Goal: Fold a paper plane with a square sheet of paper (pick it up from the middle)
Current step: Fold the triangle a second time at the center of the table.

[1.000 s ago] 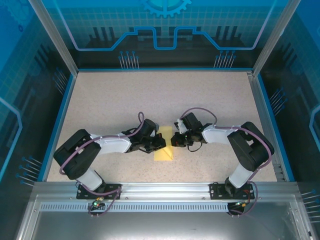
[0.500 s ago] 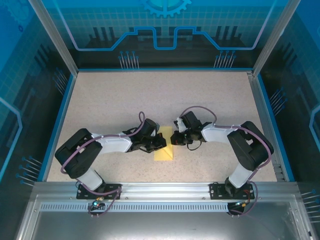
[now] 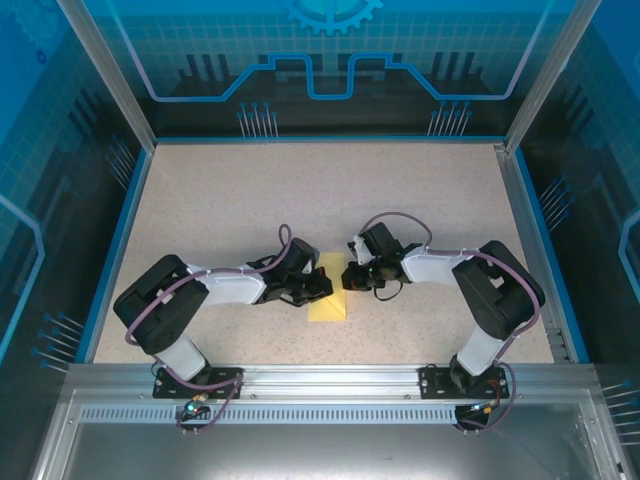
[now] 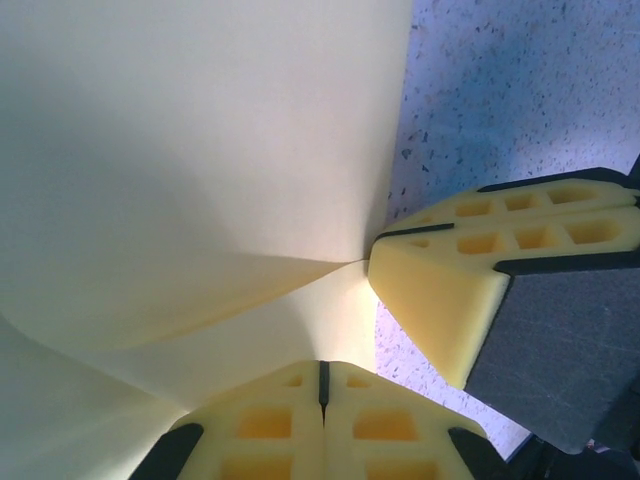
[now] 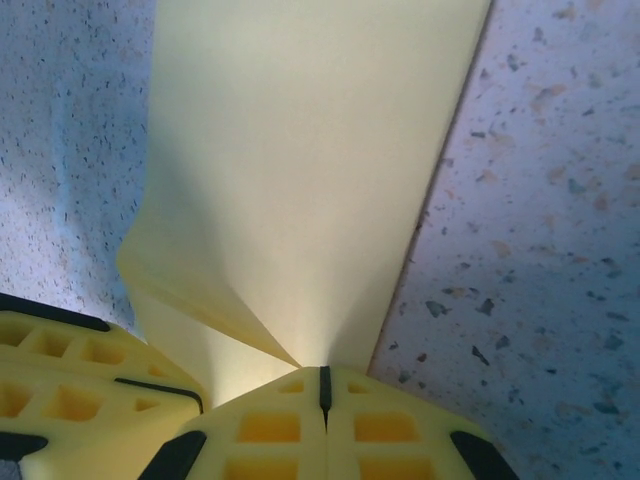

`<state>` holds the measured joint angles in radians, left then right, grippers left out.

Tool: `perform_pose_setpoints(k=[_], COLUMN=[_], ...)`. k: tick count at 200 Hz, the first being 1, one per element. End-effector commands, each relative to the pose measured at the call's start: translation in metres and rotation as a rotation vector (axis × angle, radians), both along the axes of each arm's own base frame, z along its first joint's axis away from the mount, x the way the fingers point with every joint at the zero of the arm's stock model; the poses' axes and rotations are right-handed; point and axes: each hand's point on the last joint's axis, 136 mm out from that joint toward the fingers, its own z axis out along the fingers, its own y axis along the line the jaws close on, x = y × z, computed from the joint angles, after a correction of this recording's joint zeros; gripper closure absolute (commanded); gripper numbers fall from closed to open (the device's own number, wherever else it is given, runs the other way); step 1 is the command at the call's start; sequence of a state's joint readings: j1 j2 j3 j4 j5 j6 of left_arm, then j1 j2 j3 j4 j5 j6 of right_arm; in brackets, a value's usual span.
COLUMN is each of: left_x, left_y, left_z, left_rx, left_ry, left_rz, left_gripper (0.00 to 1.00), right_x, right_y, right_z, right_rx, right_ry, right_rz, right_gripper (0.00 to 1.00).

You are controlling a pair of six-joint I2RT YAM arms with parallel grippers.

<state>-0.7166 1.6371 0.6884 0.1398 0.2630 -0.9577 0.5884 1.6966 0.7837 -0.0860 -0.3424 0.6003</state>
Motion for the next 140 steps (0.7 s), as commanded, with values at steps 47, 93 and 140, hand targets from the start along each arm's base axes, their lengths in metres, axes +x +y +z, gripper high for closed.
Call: perform_pose_setpoints(k=[47, 93, 140], left_x=[-0.001, -0.001, -0.002], left_y=[-0.008, -0.007, -0.002], left_z=[-0.004, -0.006, -0.01], left_rx=[-0.002, 0.008, 0.034], left_ry=[0.005, 0.009, 0.015], left_rz=[-0.047, -0.042, -0.03], left_gripper=[0.96, 0.96, 0.96], right_x=[0.008, 0.009, 0.006], right_y=[-0.005, -0.006, -0.006], right_z=[-0.001, -0.002, -0.004], right_rx=[-0.031, -0.035, -0.037], right_ry=[-0.01, -0.005, 0.004], right_rz=[-0.005, -0.007, -0.009], right_gripper=[0.97, 0.97, 0.97])
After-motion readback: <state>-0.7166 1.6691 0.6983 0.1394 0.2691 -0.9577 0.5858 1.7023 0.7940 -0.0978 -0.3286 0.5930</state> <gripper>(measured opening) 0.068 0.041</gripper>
